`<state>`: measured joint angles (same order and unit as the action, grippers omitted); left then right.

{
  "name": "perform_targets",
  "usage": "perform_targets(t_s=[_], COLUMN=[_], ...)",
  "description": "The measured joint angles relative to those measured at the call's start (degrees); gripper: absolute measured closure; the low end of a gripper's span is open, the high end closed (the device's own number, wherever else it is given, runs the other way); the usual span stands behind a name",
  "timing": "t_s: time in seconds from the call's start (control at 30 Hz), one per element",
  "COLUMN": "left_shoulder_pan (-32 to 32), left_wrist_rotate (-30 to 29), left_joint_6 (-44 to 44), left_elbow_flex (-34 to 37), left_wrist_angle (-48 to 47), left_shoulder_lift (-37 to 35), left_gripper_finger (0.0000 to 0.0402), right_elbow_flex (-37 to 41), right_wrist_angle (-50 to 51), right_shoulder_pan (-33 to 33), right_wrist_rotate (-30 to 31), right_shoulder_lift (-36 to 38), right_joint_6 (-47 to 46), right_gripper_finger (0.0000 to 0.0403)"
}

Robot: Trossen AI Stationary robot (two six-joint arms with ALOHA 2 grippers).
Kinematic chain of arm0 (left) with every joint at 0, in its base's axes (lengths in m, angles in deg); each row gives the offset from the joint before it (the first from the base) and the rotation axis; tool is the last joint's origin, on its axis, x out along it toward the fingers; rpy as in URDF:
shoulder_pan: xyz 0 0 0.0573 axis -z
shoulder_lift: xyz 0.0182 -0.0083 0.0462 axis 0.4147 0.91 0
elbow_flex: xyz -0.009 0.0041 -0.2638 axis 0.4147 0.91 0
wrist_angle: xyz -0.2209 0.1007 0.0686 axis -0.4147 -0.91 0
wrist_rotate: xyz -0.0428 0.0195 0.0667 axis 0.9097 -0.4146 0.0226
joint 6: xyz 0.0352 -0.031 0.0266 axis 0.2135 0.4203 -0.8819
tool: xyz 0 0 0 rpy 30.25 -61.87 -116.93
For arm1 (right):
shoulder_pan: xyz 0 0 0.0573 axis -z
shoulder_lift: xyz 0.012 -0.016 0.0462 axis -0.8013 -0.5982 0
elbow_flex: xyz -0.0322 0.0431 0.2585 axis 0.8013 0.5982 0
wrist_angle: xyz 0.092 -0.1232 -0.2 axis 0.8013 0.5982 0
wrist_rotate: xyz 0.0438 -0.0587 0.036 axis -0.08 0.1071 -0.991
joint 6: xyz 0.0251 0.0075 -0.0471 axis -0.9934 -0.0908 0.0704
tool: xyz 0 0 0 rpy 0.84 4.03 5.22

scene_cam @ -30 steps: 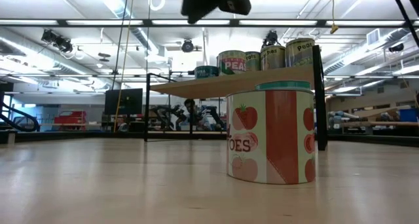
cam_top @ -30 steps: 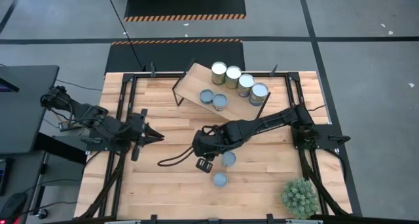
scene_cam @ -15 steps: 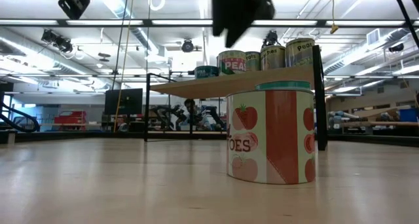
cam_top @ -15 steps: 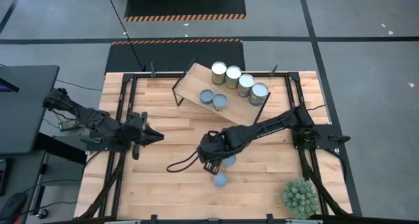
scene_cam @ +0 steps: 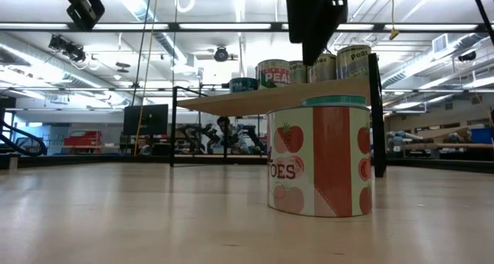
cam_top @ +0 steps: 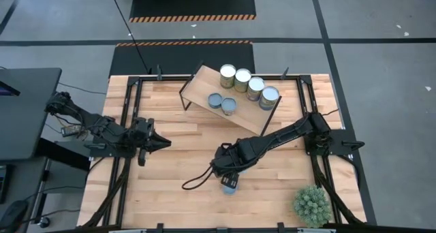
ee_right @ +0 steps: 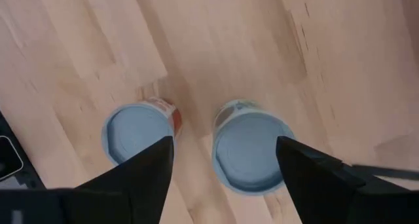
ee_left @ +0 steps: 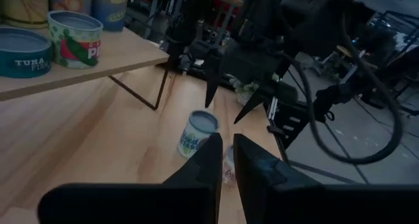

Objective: Pick and place cans onto a shelf
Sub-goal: Put the white canned mixed vegetables on the shelf

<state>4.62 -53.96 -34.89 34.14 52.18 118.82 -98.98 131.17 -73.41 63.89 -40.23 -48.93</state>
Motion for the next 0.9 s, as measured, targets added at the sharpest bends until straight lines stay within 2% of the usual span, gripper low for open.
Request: perform_targets(t_s=[0.27,0.53,0.67,0.9], left_shoulder_pan=[0.0,-0.03,-0.09,-0.09], left_wrist_rotate=[0.02,0.2,-0.33,-0.46], left_joint_6=[-0.25,2.67,3.63,4.81], left_elbow_flex=[0.48,6.51,7.61,7.58], left_wrist_angle=[-2.35,3.67,4.76,5.64], left_shoulder_lift=[-1.79,-3.82,-3.56,-3.38], left_gripper_finger=[0.0359,0.0359,0.0359,0.0359], right_elbow_flex=[1.41,11.84,15.38,16.63], right_wrist_angle=[0.31,-3.57,-6.83,-10.94], right_shoulder_pan=[-0.03,-1.34,-1.1,1.12], right_wrist_rotate=[0.81,1.05,1.88,-3.57], right_shoulder_lift=[2.49,13.08,15.32,13.93], right_joint_6=[1.44,4.1,7.01,18.34], right_gripper_finger=[0.0126,0.0126,0.0124,0.0071])
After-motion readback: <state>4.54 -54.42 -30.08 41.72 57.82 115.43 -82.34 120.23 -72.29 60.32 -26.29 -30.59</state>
